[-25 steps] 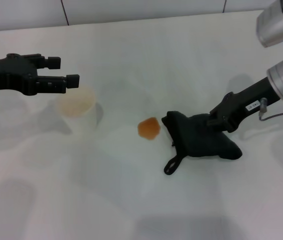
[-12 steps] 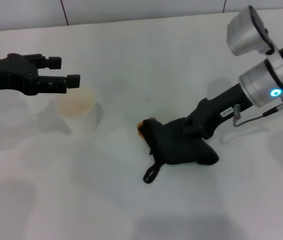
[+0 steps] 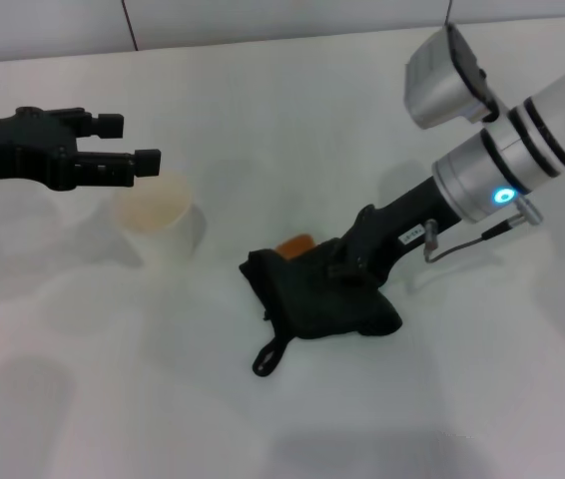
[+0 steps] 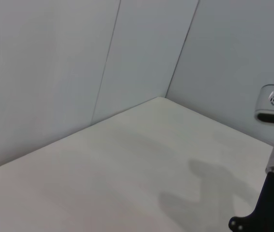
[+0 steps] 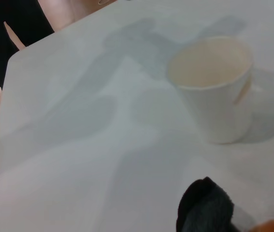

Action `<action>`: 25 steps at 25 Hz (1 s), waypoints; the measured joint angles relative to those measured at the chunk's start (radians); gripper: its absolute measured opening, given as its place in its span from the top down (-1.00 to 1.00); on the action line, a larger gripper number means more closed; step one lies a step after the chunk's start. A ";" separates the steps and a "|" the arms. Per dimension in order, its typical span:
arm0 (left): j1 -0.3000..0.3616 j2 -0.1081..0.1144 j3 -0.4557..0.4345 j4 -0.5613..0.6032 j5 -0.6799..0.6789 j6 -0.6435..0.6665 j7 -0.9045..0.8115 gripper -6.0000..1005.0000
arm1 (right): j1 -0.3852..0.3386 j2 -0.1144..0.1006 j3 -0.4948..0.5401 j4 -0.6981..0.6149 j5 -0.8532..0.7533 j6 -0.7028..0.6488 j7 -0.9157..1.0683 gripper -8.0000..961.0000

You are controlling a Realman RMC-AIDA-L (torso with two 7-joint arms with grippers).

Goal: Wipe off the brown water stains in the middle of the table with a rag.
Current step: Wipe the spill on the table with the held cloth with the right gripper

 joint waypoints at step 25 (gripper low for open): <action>-0.002 0.003 0.000 0.000 0.004 0.000 0.000 -0.74 | 0.035 -0.002 0.000 -0.163 -0.002 0.317 0.028 0.88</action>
